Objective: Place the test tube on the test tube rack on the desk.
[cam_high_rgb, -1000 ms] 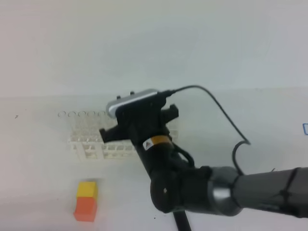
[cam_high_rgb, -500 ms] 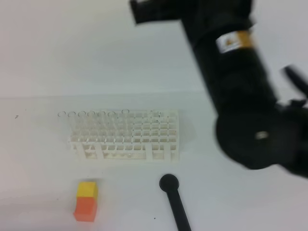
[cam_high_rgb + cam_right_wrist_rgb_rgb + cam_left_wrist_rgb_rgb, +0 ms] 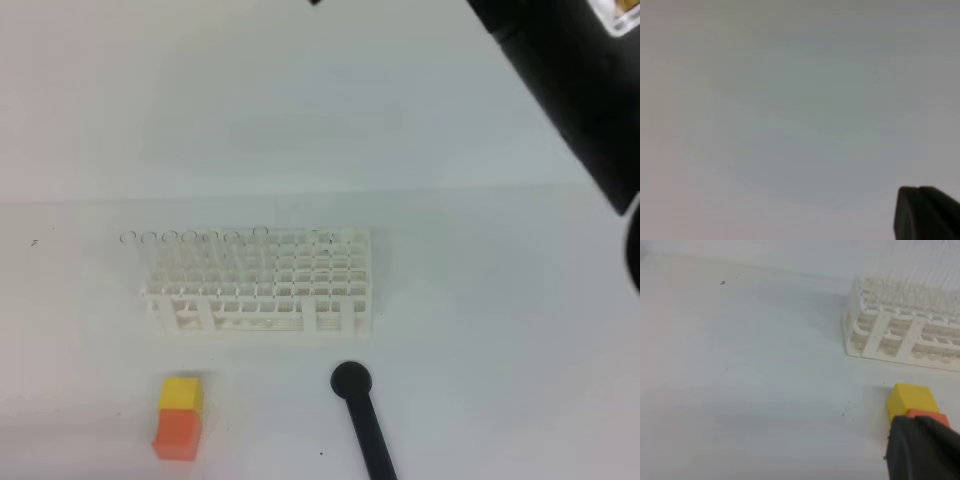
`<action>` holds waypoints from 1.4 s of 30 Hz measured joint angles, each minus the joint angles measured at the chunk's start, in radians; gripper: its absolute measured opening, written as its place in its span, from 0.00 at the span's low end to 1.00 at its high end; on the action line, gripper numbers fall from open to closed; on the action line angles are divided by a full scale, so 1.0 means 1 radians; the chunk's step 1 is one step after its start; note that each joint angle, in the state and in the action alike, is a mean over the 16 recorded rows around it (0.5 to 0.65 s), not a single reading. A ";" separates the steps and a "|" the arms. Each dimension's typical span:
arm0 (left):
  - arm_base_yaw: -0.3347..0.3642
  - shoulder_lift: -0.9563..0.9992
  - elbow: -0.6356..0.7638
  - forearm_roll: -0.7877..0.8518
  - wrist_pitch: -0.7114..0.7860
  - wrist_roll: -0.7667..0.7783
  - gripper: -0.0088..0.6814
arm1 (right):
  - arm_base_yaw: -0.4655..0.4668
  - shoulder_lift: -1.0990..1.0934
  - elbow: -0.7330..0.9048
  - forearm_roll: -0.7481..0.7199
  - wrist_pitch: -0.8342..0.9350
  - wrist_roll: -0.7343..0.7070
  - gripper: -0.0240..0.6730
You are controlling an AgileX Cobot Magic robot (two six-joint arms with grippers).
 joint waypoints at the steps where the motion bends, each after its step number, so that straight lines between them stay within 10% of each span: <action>1: 0.000 0.000 0.000 0.000 0.000 0.000 0.01 | -0.002 -0.010 0.000 -0.011 0.042 -0.001 0.03; 18: 0.000 0.000 0.000 0.000 0.000 0.000 0.01 | -0.248 -0.491 0.330 -0.024 0.955 -0.001 0.03; 31: 0.000 0.000 0.000 0.000 0.000 0.002 0.01 | -0.646 -1.241 0.858 0.121 0.938 -0.001 0.03; 42: 0.000 0.000 0.000 0.000 0.000 0.002 0.01 | -0.752 -1.424 1.010 0.310 0.919 -0.005 0.03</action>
